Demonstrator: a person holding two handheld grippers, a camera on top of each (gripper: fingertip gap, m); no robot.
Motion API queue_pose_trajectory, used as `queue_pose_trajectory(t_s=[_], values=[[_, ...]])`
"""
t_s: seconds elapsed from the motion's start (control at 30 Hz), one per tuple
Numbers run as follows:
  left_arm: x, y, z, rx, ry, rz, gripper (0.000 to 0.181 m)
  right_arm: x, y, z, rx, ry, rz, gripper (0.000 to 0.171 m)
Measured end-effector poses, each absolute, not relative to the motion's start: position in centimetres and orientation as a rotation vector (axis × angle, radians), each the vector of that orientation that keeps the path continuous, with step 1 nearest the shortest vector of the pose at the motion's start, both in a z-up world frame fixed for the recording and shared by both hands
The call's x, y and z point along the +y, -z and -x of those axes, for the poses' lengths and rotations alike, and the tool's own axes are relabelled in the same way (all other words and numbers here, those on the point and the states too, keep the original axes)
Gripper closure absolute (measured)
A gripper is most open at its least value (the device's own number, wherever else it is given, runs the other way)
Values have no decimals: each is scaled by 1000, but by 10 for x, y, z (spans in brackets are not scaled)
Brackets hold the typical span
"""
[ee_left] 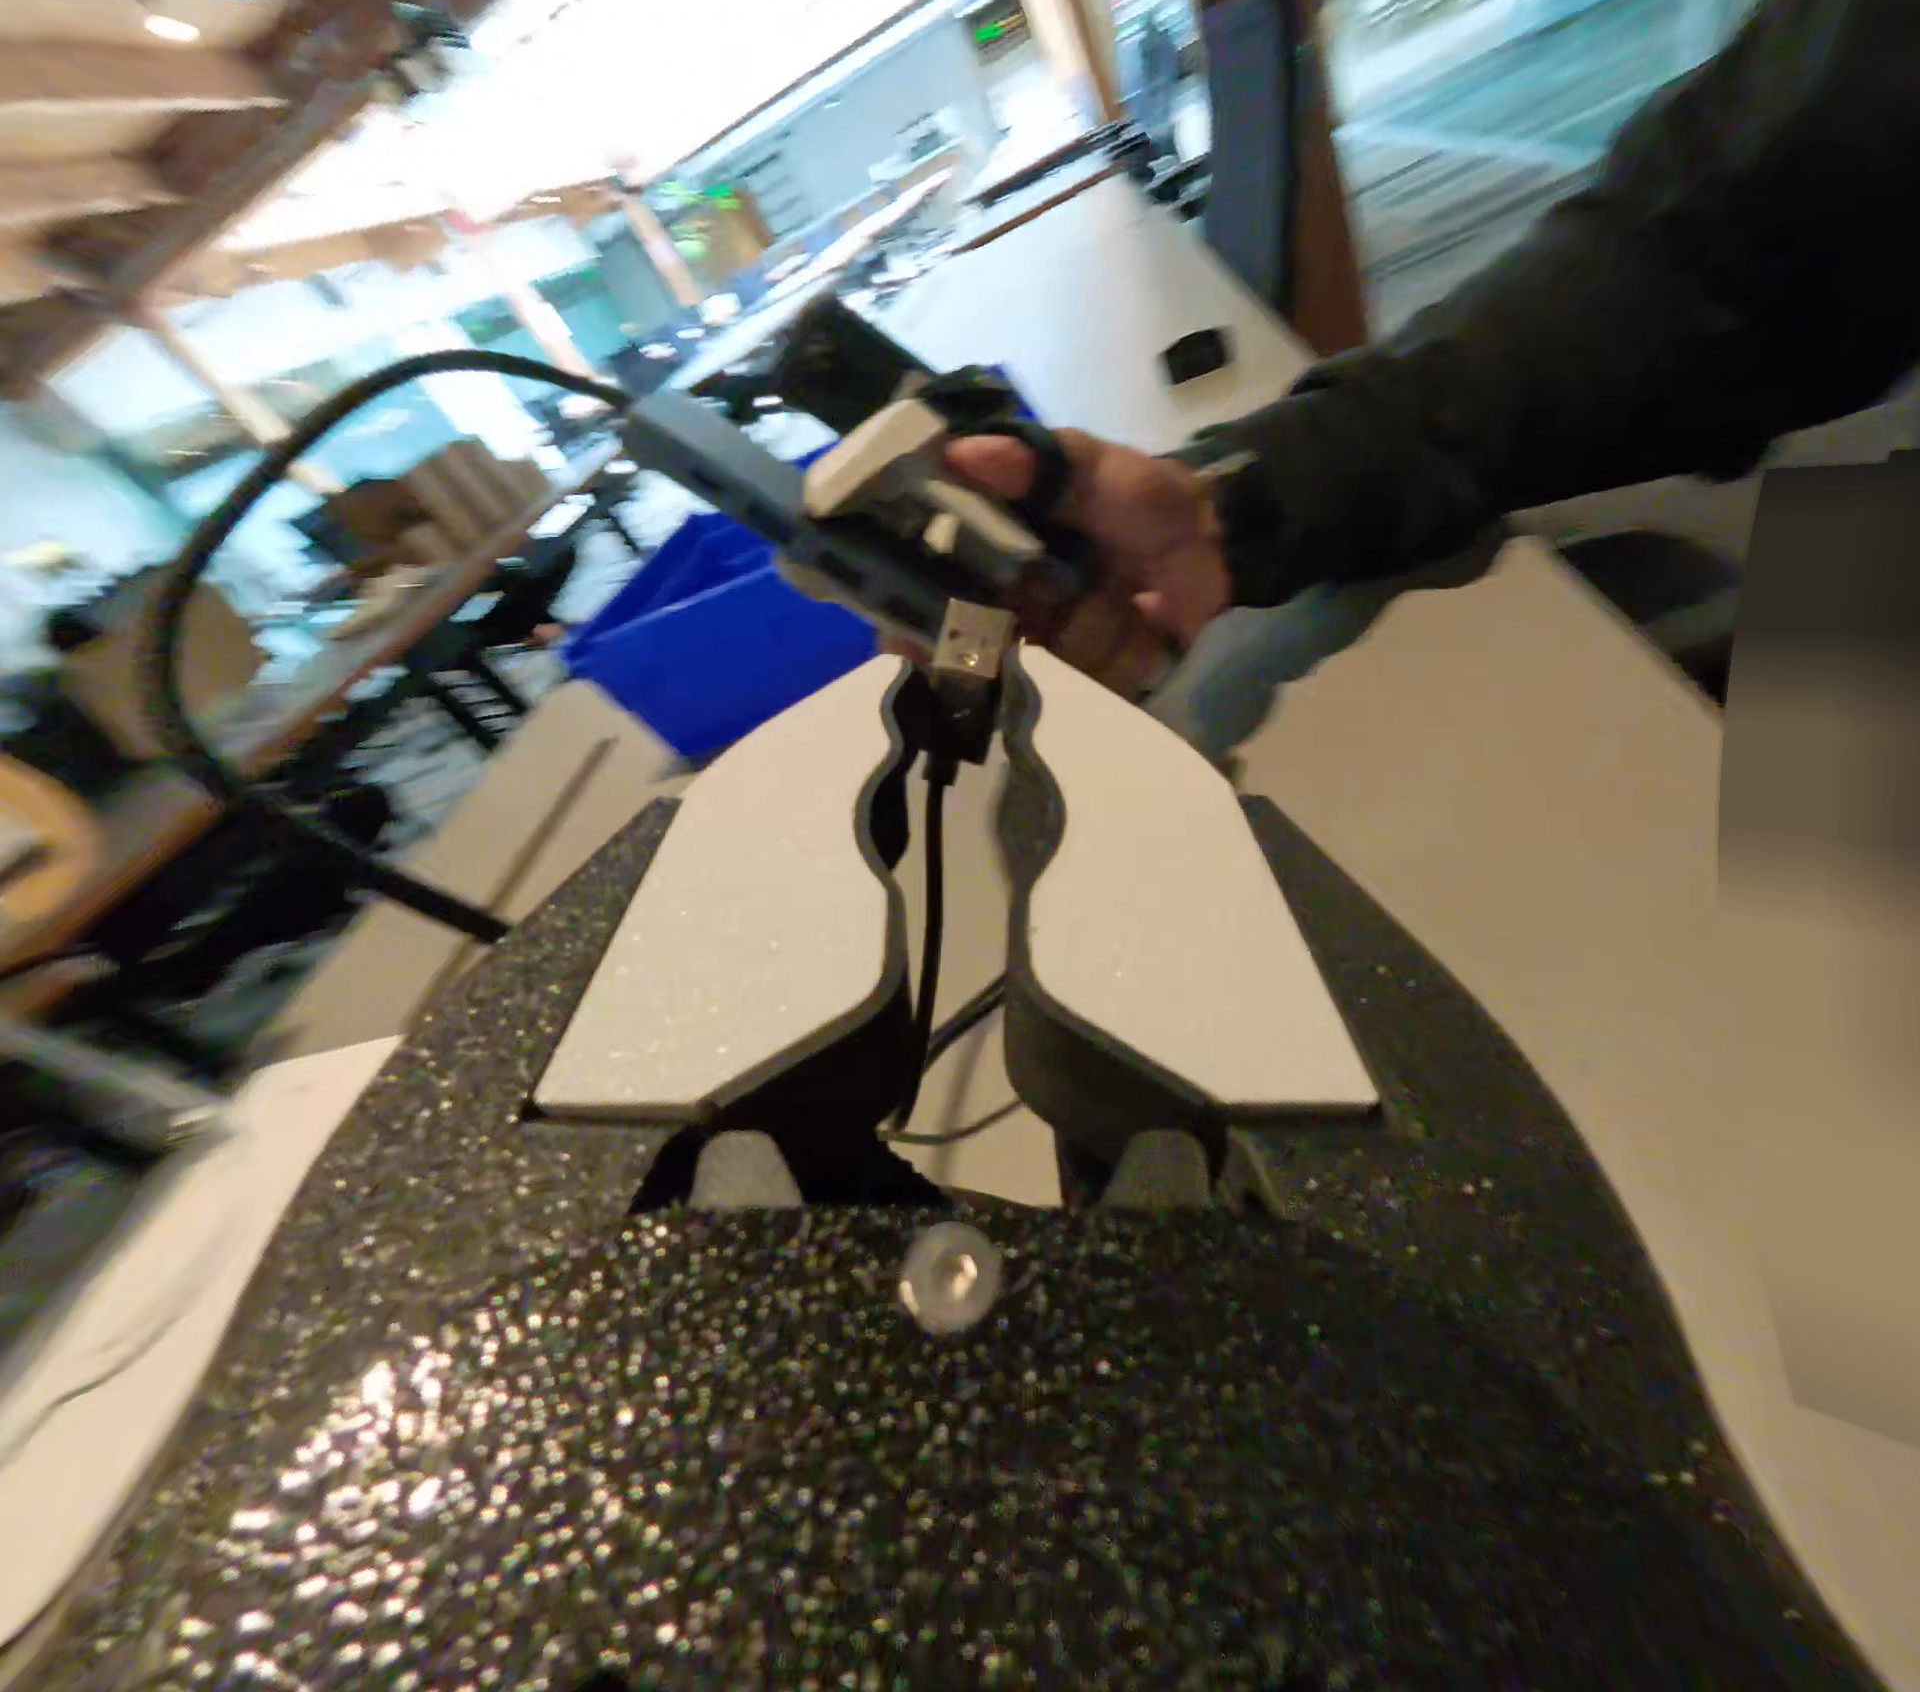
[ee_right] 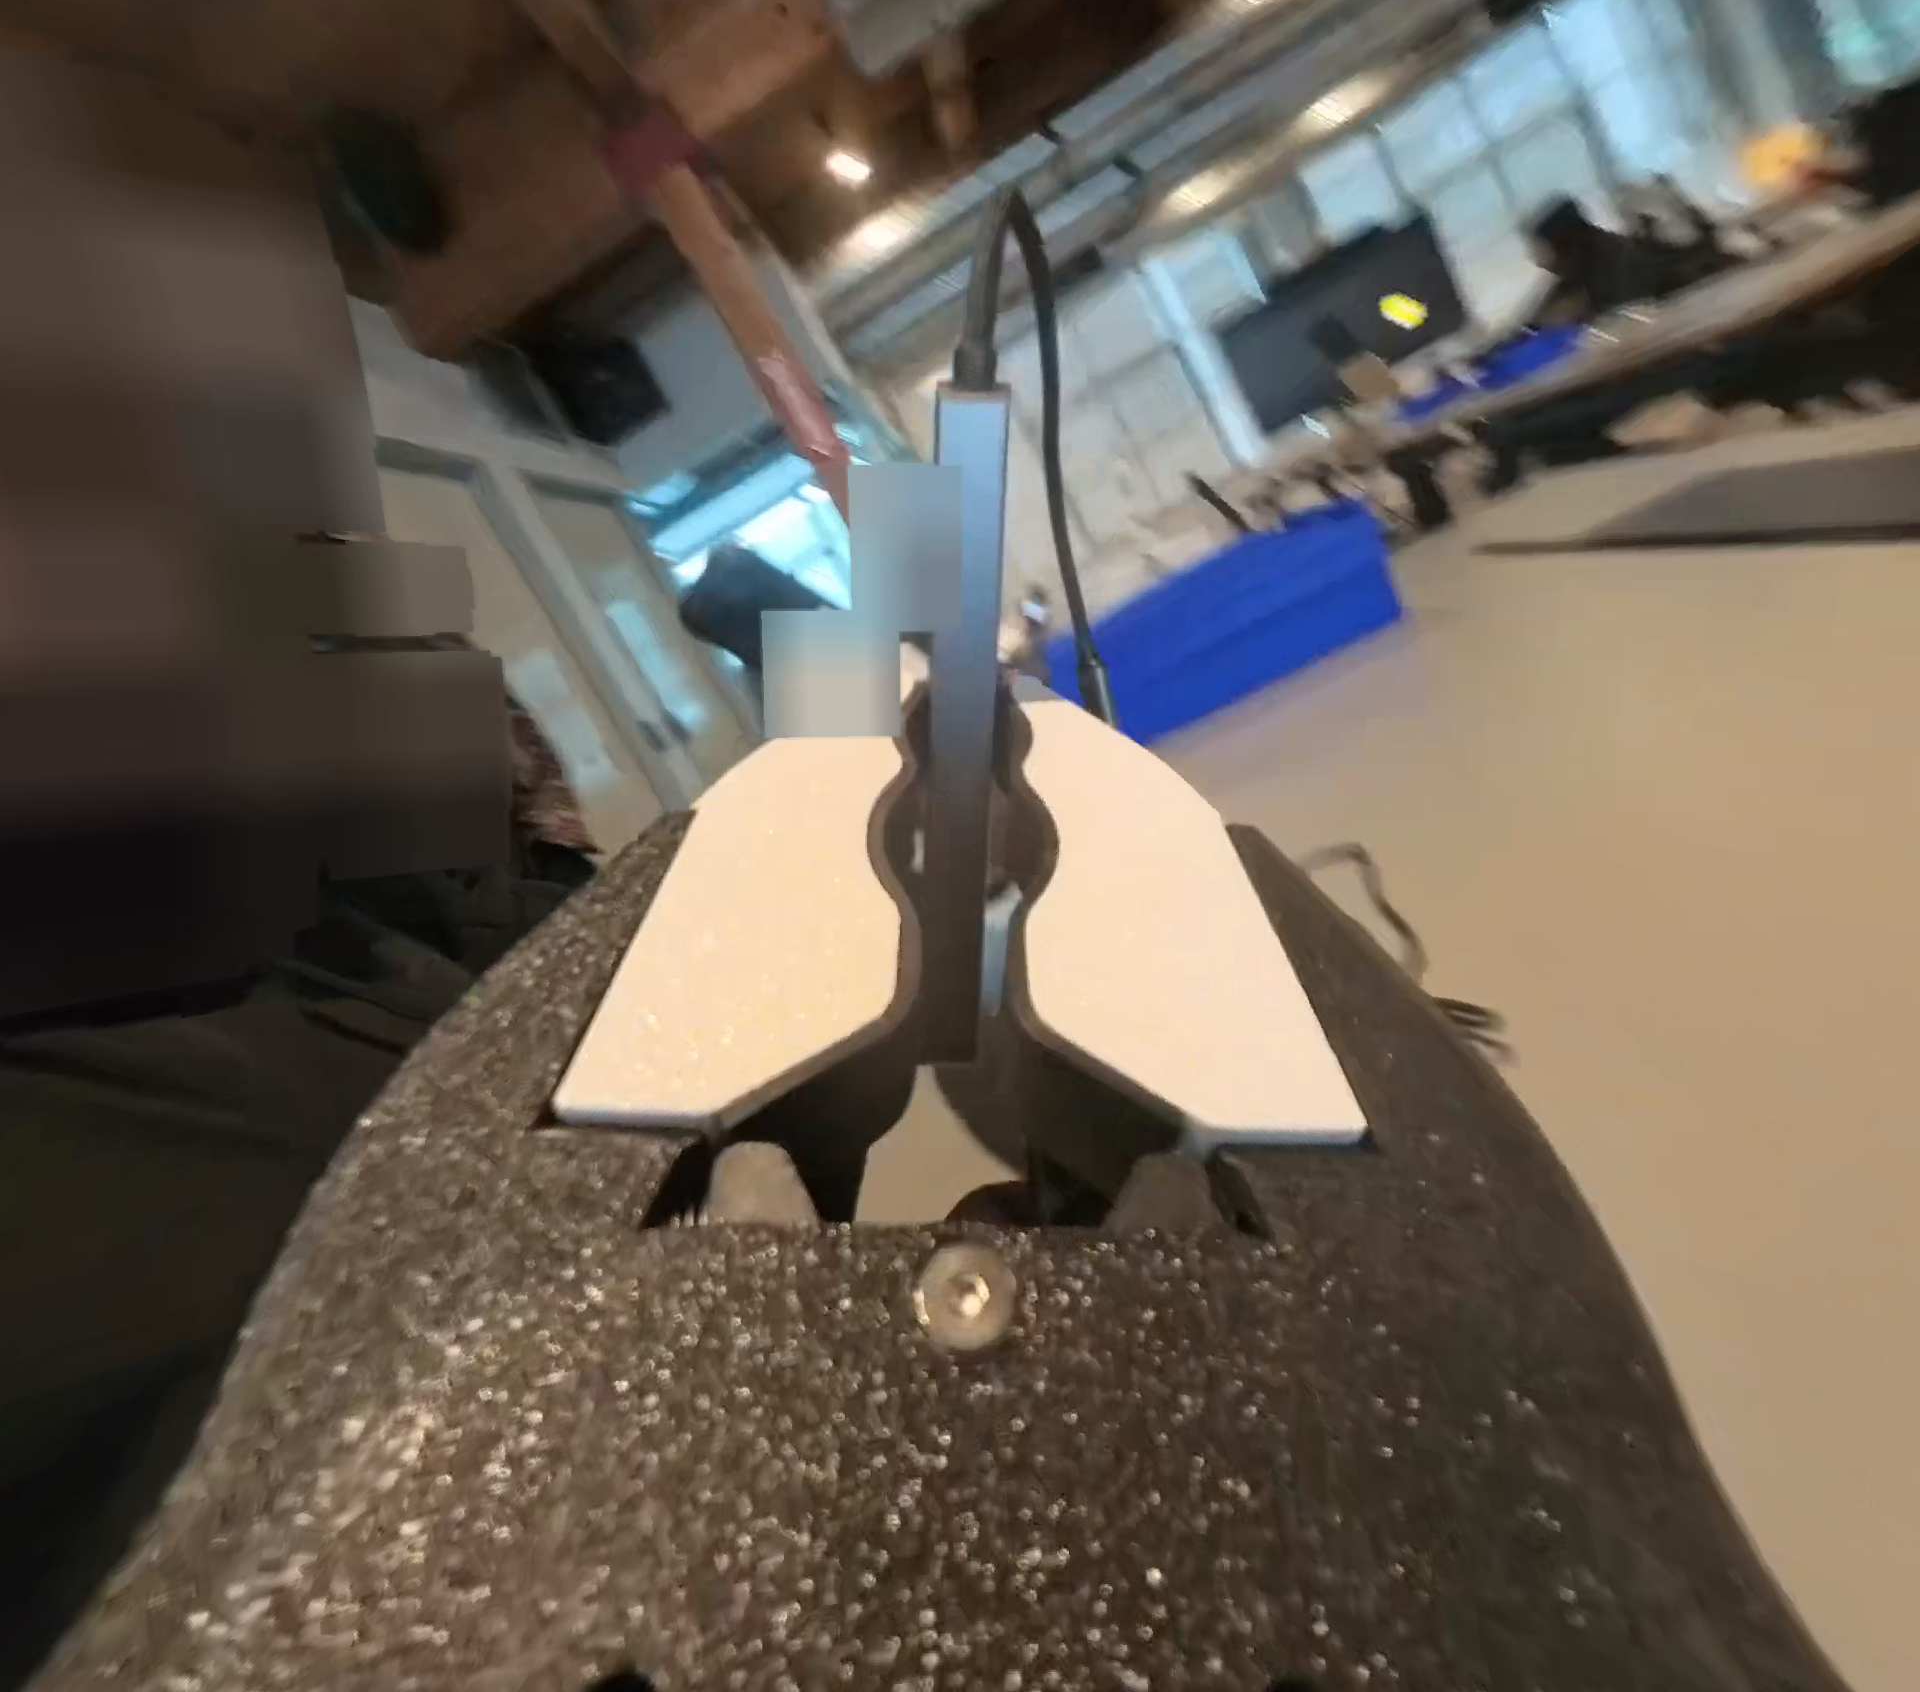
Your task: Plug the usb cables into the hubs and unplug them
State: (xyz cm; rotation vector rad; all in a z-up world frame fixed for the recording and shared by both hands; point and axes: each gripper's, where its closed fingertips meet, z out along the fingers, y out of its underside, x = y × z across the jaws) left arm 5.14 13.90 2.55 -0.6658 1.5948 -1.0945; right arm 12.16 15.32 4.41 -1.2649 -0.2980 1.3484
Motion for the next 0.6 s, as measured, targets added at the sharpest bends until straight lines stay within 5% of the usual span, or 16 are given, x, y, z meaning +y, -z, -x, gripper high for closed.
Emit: queue_pose_trajectory(t_s=[0.27, 0.6], values=[[136, -30, -76, 1456, 424, 517, 167, 137, -48, -106, -401, -1444, 1138, 160], [145, -30, -81, 1394, 148, 525, 167, 136, -45, -98, -432, -1427, 1139, 160]])
